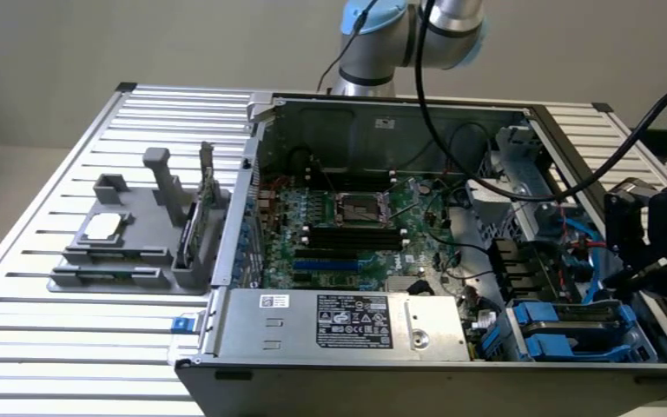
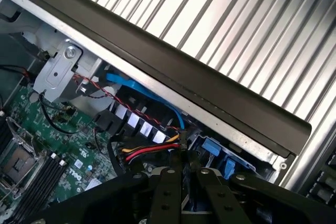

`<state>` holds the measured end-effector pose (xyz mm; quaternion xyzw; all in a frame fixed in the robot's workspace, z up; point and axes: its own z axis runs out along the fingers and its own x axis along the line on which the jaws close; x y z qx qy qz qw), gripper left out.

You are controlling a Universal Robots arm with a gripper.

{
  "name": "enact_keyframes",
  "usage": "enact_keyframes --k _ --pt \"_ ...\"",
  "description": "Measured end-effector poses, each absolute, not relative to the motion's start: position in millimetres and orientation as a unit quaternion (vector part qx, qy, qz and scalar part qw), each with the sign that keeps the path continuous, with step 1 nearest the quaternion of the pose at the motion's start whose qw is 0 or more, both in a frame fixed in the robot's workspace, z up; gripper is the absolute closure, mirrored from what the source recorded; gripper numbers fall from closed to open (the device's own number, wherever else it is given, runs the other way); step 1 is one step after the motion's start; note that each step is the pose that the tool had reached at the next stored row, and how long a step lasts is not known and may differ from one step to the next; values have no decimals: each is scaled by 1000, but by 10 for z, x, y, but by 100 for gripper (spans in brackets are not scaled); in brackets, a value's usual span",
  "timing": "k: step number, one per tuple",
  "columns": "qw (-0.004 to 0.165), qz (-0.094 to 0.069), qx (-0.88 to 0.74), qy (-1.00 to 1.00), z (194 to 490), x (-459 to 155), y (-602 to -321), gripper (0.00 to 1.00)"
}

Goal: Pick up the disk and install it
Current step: 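Insert the first disk wire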

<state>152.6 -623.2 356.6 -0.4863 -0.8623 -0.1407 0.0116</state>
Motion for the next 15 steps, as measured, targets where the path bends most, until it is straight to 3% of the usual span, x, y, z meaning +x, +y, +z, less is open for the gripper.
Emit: enact_keyframes --k 15 --pt "3 -141 -529 -837 3503 1482 -6229 84"
